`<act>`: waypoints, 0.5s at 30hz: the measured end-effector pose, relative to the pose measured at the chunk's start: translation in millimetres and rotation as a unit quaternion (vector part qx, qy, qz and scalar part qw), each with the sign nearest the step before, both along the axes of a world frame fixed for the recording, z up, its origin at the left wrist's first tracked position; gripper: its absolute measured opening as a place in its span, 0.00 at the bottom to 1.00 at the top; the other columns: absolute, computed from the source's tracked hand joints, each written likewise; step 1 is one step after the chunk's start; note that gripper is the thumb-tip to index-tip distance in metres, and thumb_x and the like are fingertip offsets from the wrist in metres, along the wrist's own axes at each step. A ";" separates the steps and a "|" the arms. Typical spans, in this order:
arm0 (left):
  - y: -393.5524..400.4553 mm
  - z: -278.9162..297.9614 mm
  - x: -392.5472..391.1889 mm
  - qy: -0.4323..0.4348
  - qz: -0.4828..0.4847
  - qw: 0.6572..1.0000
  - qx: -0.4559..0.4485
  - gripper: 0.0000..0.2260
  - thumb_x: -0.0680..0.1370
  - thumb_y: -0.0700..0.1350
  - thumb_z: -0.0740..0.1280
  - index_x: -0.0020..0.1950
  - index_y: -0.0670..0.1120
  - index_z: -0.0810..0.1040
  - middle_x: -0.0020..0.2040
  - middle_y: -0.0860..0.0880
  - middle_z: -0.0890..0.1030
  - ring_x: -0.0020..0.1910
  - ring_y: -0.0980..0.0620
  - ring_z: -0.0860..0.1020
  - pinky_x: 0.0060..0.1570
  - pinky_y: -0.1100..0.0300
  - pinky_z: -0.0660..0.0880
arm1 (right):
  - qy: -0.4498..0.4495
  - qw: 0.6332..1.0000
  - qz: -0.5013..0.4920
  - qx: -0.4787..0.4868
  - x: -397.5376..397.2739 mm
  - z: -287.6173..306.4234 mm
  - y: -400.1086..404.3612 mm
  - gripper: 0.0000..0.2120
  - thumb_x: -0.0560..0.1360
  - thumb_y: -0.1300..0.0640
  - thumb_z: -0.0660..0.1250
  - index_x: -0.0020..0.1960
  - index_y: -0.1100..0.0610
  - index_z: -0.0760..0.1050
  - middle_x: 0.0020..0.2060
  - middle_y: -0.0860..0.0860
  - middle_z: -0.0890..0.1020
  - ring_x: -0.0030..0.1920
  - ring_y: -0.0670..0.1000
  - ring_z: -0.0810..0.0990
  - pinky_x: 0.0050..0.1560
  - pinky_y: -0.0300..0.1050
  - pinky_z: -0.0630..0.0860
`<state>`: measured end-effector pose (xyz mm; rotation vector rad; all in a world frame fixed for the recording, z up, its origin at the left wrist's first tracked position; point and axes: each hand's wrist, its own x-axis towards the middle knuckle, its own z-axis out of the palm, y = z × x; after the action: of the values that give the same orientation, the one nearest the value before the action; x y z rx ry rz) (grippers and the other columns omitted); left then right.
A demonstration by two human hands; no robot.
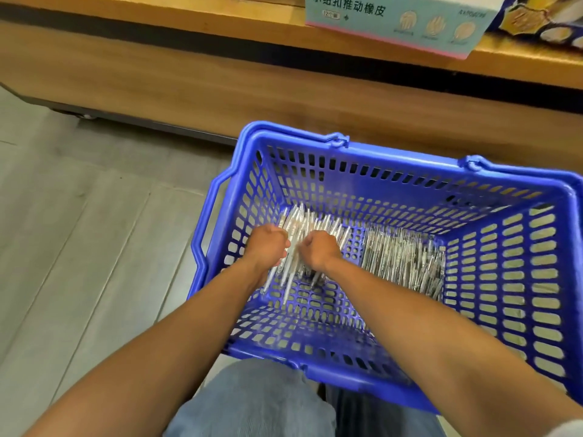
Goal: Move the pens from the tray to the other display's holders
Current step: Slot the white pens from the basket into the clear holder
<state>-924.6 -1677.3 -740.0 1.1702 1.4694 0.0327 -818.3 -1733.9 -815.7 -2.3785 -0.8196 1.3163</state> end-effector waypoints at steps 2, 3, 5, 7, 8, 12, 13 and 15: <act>-1.1 -2.4 -1.6 0.012 -0.010 1.000 0.001 0.08 0.82 0.39 0.60 0.46 0.49 0.74 0.51 0.45 0.82 0.45 0.49 0.78 0.47 0.55 0.77 | 0.014 1.000 0.025 -0.003 0.3 3.1 -1.3 0.11 0.79 0.60 0.61 0.40 0.61 0.76 0.40 0.56 0.80 0.41 0.55 0.80 0.42 0.44 0.77; -1.5 -3.6 -1.7 0.018 -0.015 1.000 0.002 0.08 0.82 0.39 0.60 0.47 0.49 0.75 0.52 0.44 0.82 0.46 0.48 0.78 0.49 0.53 0.77 | 0.031 0.999 0.027 0.012 1.3 6.6 -2.4 0.12 0.79 0.60 0.62 0.38 0.59 0.75 0.39 0.55 0.79 0.41 0.54 0.79 0.42 0.43 0.75; -2.0 -5.5 -1.8 0.034 -0.030 0.999 0.006 0.07 0.81 0.39 0.59 0.51 0.47 0.76 0.53 0.43 0.82 0.48 0.47 0.79 0.55 0.49 0.78 | 0.074 0.995 0.018 0.061 6.6 16.1 -5.5 0.13 0.79 0.63 0.62 0.37 0.53 0.73 0.41 0.49 0.79 0.43 0.50 0.78 0.47 0.44 0.75; -1.8 -6.7 -2.0 0.040 -0.043 0.998 0.010 0.08 0.81 0.40 0.58 0.54 0.47 0.76 0.51 0.44 0.81 0.49 0.46 0.79 0.56 0.49 0.78 | 0.112 0.988 0.015 0.108 16.9 27.8 -7.7 0.12 0.79 0.65 0.61 0.41 0.51 0.74 0.42 0.47 0.78 0.43 0.45 0.77 0.48 0.42 0.75; -2.2 -5.9 -2.0 0.038 -0.049 0.998 0.009 0.08 0.81 0.41 0.58 0.56 0.46 0.76 0.50 0.45 0.80 0.49 0.45 0.78 0.55 0.50 0.77 | 0.140 0.982 0.007 0.125 23.0 33.3 -8.0 0.11 0.79 0.66 0.61 0.43 0.52 0.74 0.41 0.48 0.79 0.41 0.45 0.76 0.43 0.40 0.74; -1.0 -4.0 -0.5 0.013 -0.074 0.997 -0.009 0.18 0.84 0.50 0.55 0.71 0.45 0.71 0.61 0.44 0.79 0.56 0.45 0.79 0.58 0.49 0.77 | 0.247 0.949 -0.074 0.181 40.0 47.7 1.0 0.06 0.80 0.64 0.62 0.46 0.56 0.75 0.39 0.52 0.79 0.38 0.48 0.78 0.36 0.39 0.74; -1.0 -3.2 0.3 0.002 -0.068 0.998 -0.017 0.19 0.85 0.53 0.53 0.70 0.46 0.71 0.56 0.46 0.81 0.50 0.48 0.80 0.51 0.52 0.77 | 0.261 0.940 -0.101 0.195 41.7 49.6 4.9 0.04 0.80 0.62 0.63 0.47 0.58 0.75 0.39 0.53 0.80 0.38 0.49 0.78 0.37 0.40 0.75; 0.9 -2.0 2.1 -0.007 -0.055 0.998 -0.012 0.20 0.85 0.55 0.51 0.61 0.45 0.76 0.48 0.49 0.81 0.42 0.48 0.78 0.44 0.55 0.75 | 0.284 0.923 -0.146 0.212 43.2 49.5 11.9 0.04 0.80 0.60 0.64 0.50 0.60 0.76 0.38 0.54 0.80 0.35 0.49 0.79 0.36 0.41 0.76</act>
<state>-922.5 -1676.4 -742.0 1.2271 1.3863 -0.0528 -775.1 -1722.0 -766.2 -1.5838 -0.4836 1.4159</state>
